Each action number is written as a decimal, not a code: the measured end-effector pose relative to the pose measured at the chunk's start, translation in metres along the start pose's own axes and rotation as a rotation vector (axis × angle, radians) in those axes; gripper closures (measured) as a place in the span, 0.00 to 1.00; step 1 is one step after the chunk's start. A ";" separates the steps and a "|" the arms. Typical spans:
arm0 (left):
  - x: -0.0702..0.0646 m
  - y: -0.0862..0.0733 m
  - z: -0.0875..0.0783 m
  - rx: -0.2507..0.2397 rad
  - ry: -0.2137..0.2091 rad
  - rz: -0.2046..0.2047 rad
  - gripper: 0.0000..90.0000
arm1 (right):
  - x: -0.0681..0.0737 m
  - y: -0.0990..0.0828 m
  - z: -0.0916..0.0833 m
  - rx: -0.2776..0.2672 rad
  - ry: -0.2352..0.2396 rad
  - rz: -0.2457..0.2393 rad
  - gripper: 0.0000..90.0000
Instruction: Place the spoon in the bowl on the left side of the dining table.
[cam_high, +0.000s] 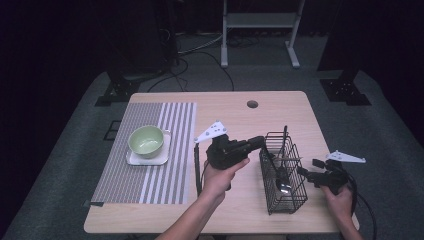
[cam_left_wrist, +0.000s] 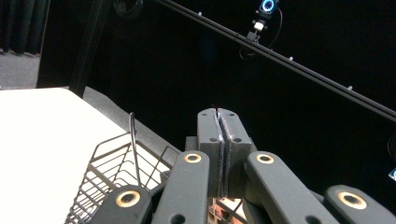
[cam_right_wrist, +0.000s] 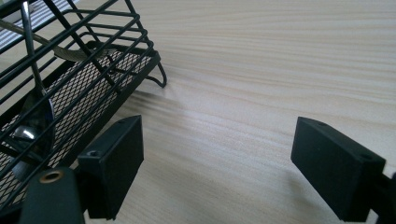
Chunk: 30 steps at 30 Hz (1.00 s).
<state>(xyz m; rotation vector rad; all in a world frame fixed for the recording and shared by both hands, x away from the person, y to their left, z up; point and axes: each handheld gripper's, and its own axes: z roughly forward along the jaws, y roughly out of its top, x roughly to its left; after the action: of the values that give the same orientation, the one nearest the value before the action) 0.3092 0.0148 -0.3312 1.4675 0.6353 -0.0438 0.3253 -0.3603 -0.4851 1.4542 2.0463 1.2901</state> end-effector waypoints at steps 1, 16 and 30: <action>0.000 0.001 -0.001 -0.003 -0.001 -0.001 0.99 | 0.000 0.000 0.000 0.000 0.000 0.000 0.18; 0.004 0.008 -0.013 -0.041 0.013 -0.022 0.99 | 0.000 0.000 0.000 0.002 -0.003 0.000 0.18; 0.013 0.014 -0.035 -0.081 0.042 -0.035 0.99 | 0.001 0.000 0.001 0.005 -0.008 -0.003 0.18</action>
<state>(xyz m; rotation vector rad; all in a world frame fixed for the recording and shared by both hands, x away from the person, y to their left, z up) 0.3127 0.0532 -0.3224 1.3819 0.6896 -0.0142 0.3255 -0.3593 -0.4850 1.4555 2.0475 1.2769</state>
